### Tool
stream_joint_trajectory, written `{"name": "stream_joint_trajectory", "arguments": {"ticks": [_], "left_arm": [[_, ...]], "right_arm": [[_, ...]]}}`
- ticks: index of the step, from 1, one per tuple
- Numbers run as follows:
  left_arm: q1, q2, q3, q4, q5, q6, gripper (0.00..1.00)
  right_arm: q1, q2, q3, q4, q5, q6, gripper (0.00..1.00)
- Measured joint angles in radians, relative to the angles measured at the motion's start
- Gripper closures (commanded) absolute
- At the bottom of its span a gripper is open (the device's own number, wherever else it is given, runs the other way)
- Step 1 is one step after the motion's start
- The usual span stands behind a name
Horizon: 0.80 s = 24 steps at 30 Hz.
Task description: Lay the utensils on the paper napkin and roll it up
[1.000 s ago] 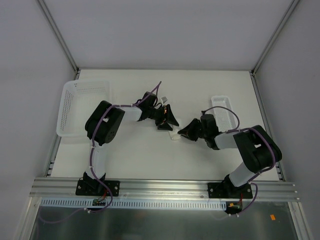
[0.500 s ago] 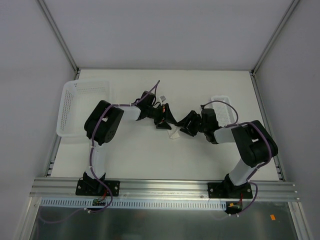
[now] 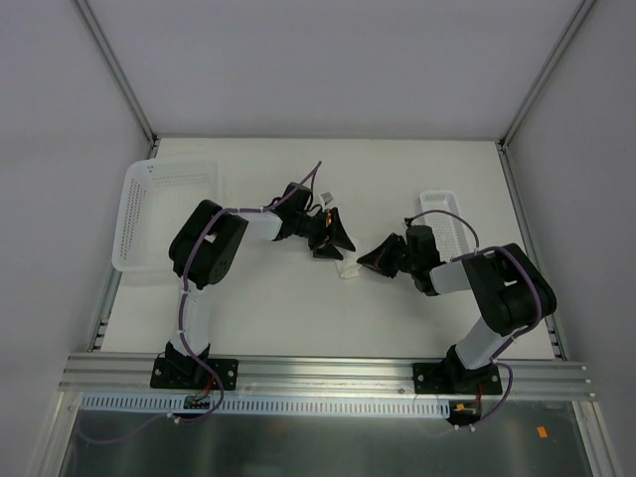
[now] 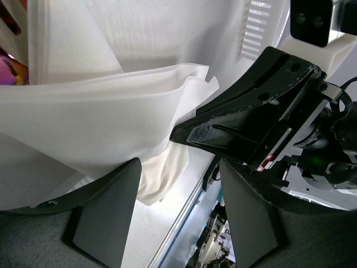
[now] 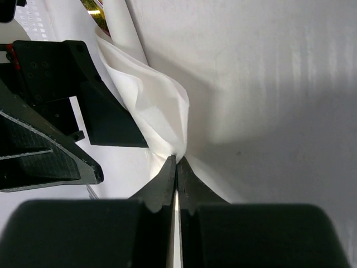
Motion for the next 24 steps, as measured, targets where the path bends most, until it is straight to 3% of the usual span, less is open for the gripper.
{"name": "stream_joint_trajectory", "arguments": {"ticks": [1, 4, 5, 8, 11, 24], "left_arm": [[-0.002, 0.001, 0.000, 0.000, 0.001, 0.000, 0.39], [-0.006, 0.006, 0.000, 0.003, 0.013, 0.000, 0.39], [-0.006, 0.007, 0.000, 0.004, 0.016, 0.001, 0.39], [-0.002, 0.009, 0.000, 0.004, 0.021, 0.002, 0.38], [0.000, 0.010, 0.000, 0.003, 0.024, 0.002, 0.39], [0.005, 0.011, 0.000, 0.003, 0.032, 0.003, 0.39]], "right_arm": [[-0.002, -0.003, -0.009, 0.005, 0.000, 0.007, 1.00], [-0.011, -0.002, -0.023, 0.011, -0.007, 0.039, 0.81], [-0.014, -0.001, -0.025, 0.010, -0.008, 0.046, 0.64], [-0.024, -0.009, -0.029, 0.042, -0.031, 0.072, 0.42], [-0.028, -0.017, -0.025, 0.062, -0.041, 0.075, 0.38], [-0.028, 0.023, 0.038, 0.022, -0.091, 0.038, 0.40]]}}
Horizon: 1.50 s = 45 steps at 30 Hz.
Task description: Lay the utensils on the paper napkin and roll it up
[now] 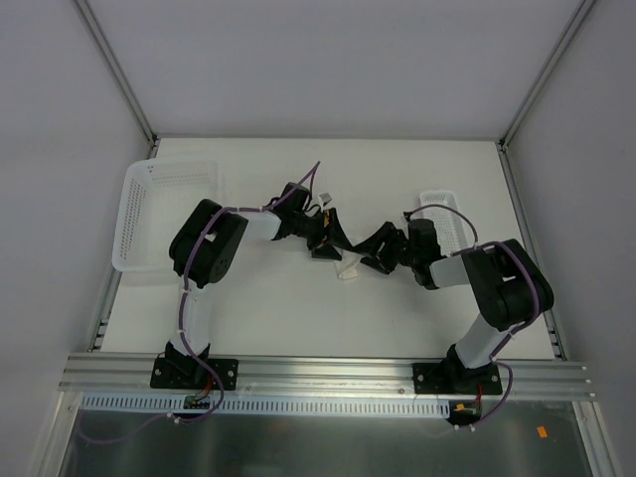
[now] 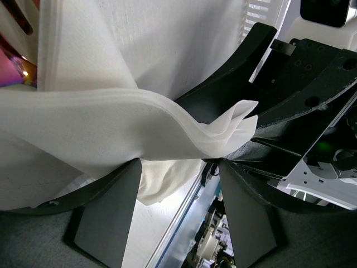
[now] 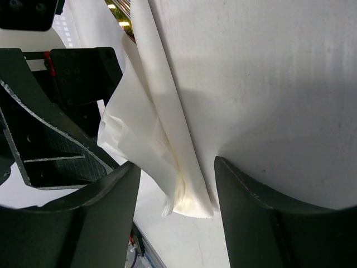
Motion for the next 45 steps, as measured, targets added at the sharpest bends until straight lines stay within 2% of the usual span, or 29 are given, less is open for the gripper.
{"name": "stream_joint_trajectory", "arguments": {"ticks": [7, 10, 13, 14, 18, 21, 24, 32, 41, 45], "left_arm": [[0.020, 0.003, -0.003, -0.002, 0.027, 0.002, 0.39], [0.027, 0.006, -0.003, -0.001, 0.038, 0.003, 0.39], [0.028, 0.008, -0.003, 0.002, 0.038, 0.006, 0.40], [0.027, 0.008, -0.003, 0.003, 0.038, 0.008, 0.41], [0.026, 0.008, -0.006, 0.008, 0.039, 0.016, 0.41], [0.026, 0.008, -0.007, 0.013, 0.043, 0.023, 0.42], [0.027, 0.005, -0.012, 0.021, 0.046, 0.030, 0.43], [0.035, -0.059, -0.058, 0.021, 0.040, 0.085, 0.44], [0.166, -0.224, -0.201, -0.064, 0.001, 0.126, 0.49], [0.164, -0.225, -0.216, -0.085, -0.019, 0.136, 0.51]], "right_arm": [[0.021, 0.049, 0.035, 0.039, -0.008, -0.025, 0.38], [0.021, 0.076, 0.043, 0.076, -0.023, -0.028, 0.42], [0.027, 0.113, 0.060, 0.099, -0.027, -0.030, 0.54], [0.032, 0.123, 0.066, 0.104, -0.029, -0.029, 0.65], [0.042, 0.158, 0.069, 0.115, -0.025, -0.028, 0.86], [0.042, 0.164, 0.063, 0.130, -0.024, -0.017, 0.95], [0.042, 0.170, 0.052, 0.154, -0.021, 0.000, 1.00], [0.045, 0.184, 0.029, 0.200, -0.016, 0.055, 1.00], [0.051, 0.193, 0.028, 0.201, -0.008, 0.102, 1.00], [0.054, 0.213, 0.028, 0.224, -0.012, 0.140, 1.00]]}}
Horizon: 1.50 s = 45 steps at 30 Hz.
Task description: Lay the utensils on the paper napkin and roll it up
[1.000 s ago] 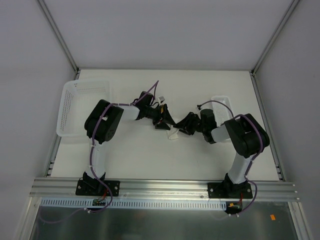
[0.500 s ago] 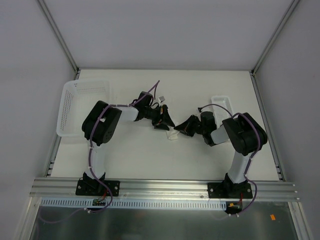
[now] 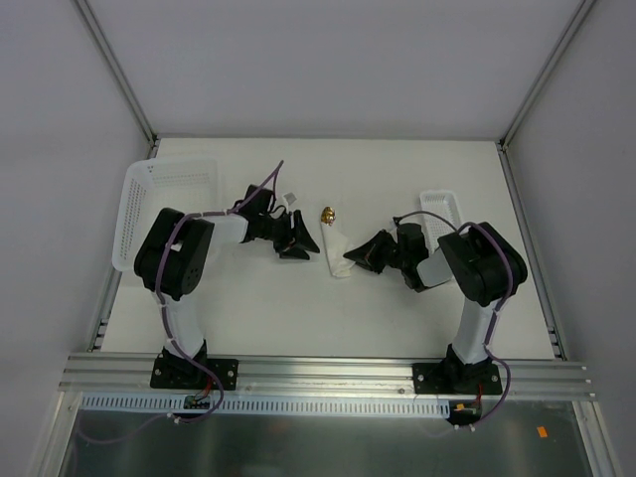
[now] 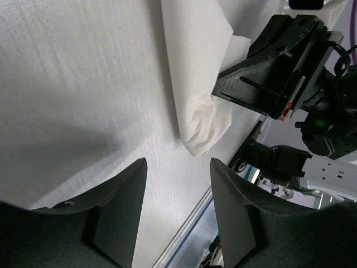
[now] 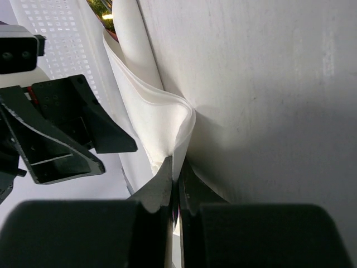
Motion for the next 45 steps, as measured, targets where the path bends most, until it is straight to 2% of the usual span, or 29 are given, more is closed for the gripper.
{"name": "stream_joint_trajectory", "arguments": {"ticks": [5, 14, 20, 28, 32, 33, 38, 39, 41, 42, 45], "left_arm": [[-0.017, 0.069, 0.018, -0.008, -0.014, -0.002, 0.52], [-0.085, 0.167, 0.158, 0.019, -0.040, -0.017, 0.51], [-0.106, 0.190, 0.187, 0.037, -0.053, -0.044, 0.48], [-0.107, 0.214, 0.209, 0.039, -0.048, -0.071, 0.54], [-0.106, 0.219, 0.209, 0.031, -0.063, -0.080, 0.72], [-0.106, 0.222, 0.209, 0.026, -0.069, -0.084, 0.81], [-0.103, 0.230, 0.215, 0.010, -0.074, -0.095, 1.00], [-0.102, 0.231, 0.217, 0.006, -0.074, -0.097, 1.00], [-0.102, 0.232, 0.218, 0.001, -0.072, -0.101, 1.00], [-0.101, 0.232, 0.218, -0.001, -0.072, -0.105, 1.00], [-0.100, 0.235, 0.214, 0.003, -0.072, -0.118, 1.00]], "right_arm": [[0.006, 0.011, 0.000, 0.011, 0.002, 0.030, 1.00], [0.010, 0.012, 0.007, 0.001, 0.003, 0.035, 1.00], [0.011, 0.013, 0.012, -0.009, 0.002, 0.035, 1.00], [0.011, 0.019, 0.026, -0.027, -0.003, 0.035, 1.00], [0.010, 0.019, 0.027, -0.029, -0.004, 0.034, 1.00], [0.010, 0.019, 0.028, -0.029, -0.005, 0.034, 1.00], [0.010, 0.019, 0.031, -0.035, -0.007, 0.034, 1.00], [0.010, 0.019, 0.031, -0.036, -0.007, 0.033, 1.00], [0.010, 0.016, 0.034, -0.042, -0.009, 0.030, 0.86], [0.010, 0.014, 0.035, -0.047, -0.009, 0.030, 0.69], [0.013, -0.007, 0.043, -0.052, -0.019, 0.017, 0.54]]}}
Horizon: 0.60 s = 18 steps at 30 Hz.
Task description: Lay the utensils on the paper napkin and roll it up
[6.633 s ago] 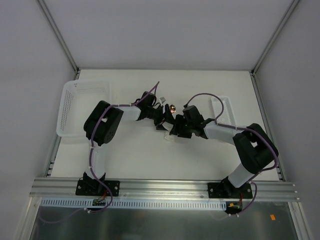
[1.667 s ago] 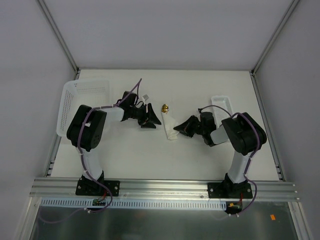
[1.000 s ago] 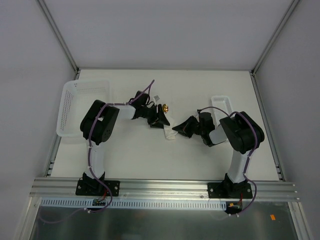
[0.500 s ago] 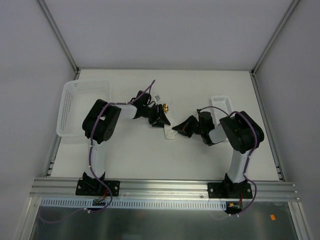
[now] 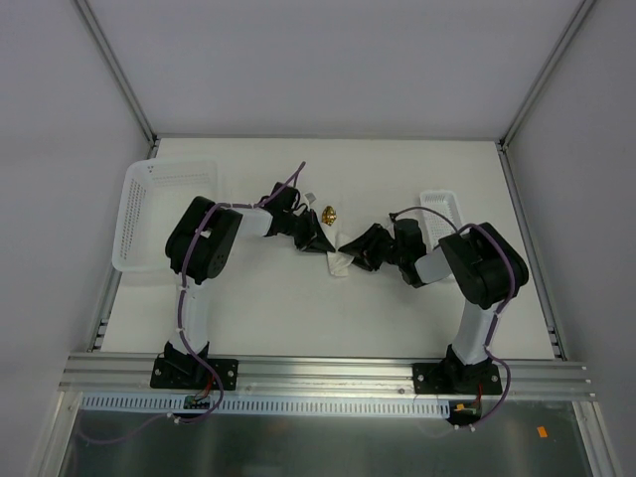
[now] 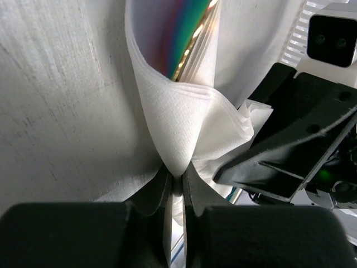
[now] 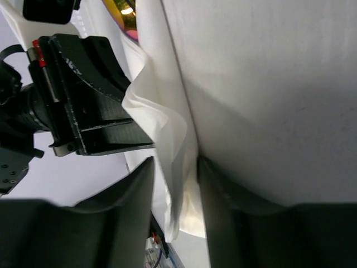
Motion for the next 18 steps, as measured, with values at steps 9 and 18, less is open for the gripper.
{"name": "stream_joint_trajectory", "arguments": {"ticks": [9, 18], "left_arm": [[0.001, 0.005, -0.015, 0.027, 0.018, -0.012, 1.00], [0.010, 0.007, -0.020, 0.030, 0.030, -0.017, 0.80]], "right_arm": [[0.009, -0.039, 0.005, -0.047, -0.002, -0.042, 0.62], [0.002, 0.018, 0.018, -0.047, -0.026, -0.038, 1.00]]}}
